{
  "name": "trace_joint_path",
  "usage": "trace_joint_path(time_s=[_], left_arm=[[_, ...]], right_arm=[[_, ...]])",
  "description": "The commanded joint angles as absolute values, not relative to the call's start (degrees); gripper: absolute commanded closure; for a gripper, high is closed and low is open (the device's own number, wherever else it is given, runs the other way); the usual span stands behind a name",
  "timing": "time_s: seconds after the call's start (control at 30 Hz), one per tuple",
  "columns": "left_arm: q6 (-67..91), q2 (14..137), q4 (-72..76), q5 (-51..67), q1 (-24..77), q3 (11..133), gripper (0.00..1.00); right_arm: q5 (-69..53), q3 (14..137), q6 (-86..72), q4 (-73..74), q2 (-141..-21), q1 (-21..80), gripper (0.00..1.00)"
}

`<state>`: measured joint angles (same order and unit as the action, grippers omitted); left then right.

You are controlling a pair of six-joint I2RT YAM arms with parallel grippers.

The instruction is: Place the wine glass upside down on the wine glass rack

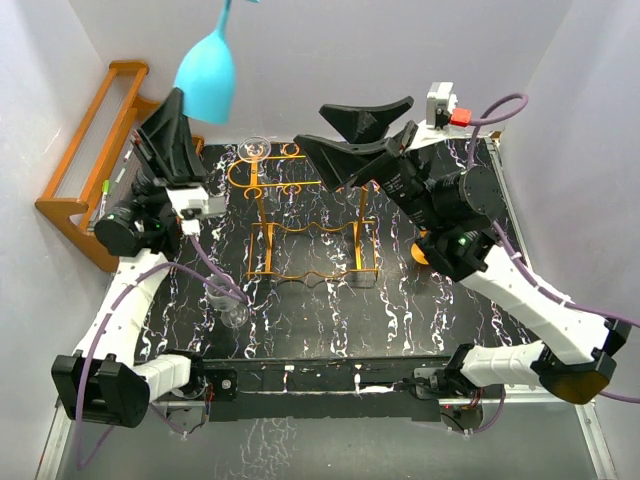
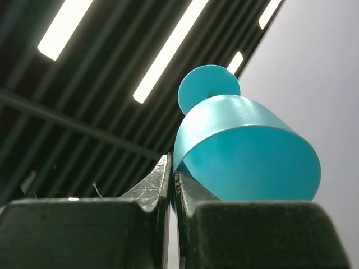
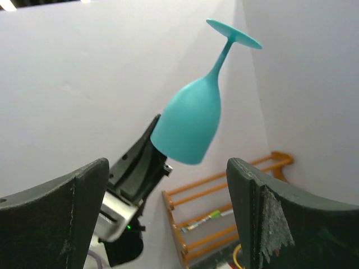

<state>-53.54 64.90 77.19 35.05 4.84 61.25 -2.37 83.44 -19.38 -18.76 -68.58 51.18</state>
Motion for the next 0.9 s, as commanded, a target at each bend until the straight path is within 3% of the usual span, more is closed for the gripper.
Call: trace_joint_path(time_s=[0.0, 0.1, 0.3, 0.87], left_arm=[[-62.90, 65.28, 91.97, 37.93, 10.38, 59.57, 1.00], [-63.93, 65.18, 94.27, 38.73, 12.34, 57.43, 1.00], [-64.76, 63.78, 95.87, 40.16, 15.48, 52.90, 1.00], [-66.57, 66.06, 97.22, 44.68, 19.96, 50.37, 1.00]], right_arm=[[-10.12, 86.68, -26.86, -32.17, -73.27, 49.74, 0.13], [-12.17, 86.95, -32.39, -38.56, -75.74, 48.08, 0.20], [-14.29, 87.45, -40.09, -46.94, -79.18, 43.99, 0.26], [-14.56, 85.41, -49.78, -59.53, -86.09, 39.22, 0.34]])
